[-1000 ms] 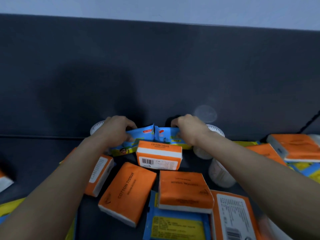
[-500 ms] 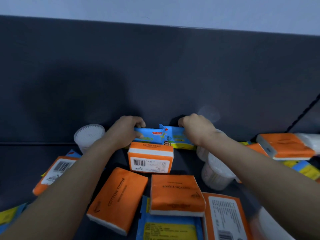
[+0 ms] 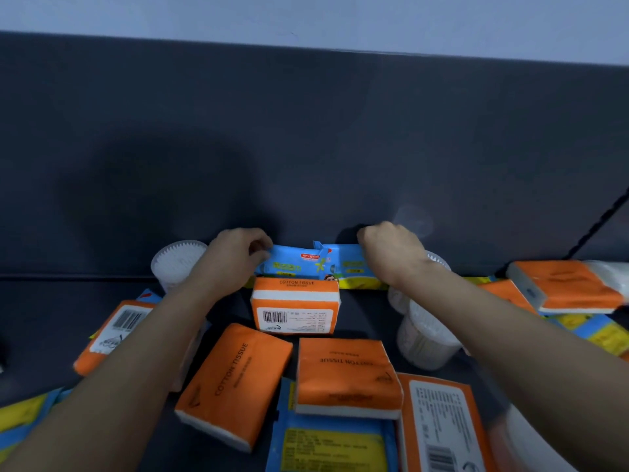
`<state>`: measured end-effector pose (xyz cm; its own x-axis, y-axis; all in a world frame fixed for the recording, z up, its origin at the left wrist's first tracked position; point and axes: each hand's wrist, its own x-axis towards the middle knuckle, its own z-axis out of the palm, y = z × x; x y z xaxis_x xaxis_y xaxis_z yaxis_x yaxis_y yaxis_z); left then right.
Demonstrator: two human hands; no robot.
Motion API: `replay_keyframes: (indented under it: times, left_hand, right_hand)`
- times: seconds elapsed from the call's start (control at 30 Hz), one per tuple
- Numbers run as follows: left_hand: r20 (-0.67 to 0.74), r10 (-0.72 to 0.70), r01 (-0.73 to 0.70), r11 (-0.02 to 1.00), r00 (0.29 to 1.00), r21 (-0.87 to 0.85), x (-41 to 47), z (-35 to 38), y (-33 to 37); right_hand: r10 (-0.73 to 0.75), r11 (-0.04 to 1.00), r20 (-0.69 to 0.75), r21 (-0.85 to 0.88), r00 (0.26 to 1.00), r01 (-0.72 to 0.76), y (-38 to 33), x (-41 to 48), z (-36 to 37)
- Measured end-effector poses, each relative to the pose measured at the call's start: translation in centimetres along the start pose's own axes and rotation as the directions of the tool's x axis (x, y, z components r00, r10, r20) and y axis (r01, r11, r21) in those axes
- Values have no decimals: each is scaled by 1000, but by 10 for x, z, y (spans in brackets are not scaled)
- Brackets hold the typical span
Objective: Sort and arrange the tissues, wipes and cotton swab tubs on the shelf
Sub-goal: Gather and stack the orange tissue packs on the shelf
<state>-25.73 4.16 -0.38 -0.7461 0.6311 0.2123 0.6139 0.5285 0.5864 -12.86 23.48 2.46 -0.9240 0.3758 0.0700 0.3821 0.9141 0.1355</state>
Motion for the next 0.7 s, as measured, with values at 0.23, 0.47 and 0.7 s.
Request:
replay_keyframes:
  times: [0.23,0.47,0.7]
  left_hand:
    - [18,42,-39,994,999,-105,-21,-11,11]
    - [10,-41,42,997,999,-64,-59,-29,9]
    - [257,-266,177,930,929,323,-101,-23,12]
  right_hand:
    - [-233,900,45,389,972,198,-10,-13,-13]
    - [-398,842,212,470,892,264,-35,-30,-12]
    - [-386,862,141,408,912,302,-47,-37,-7]
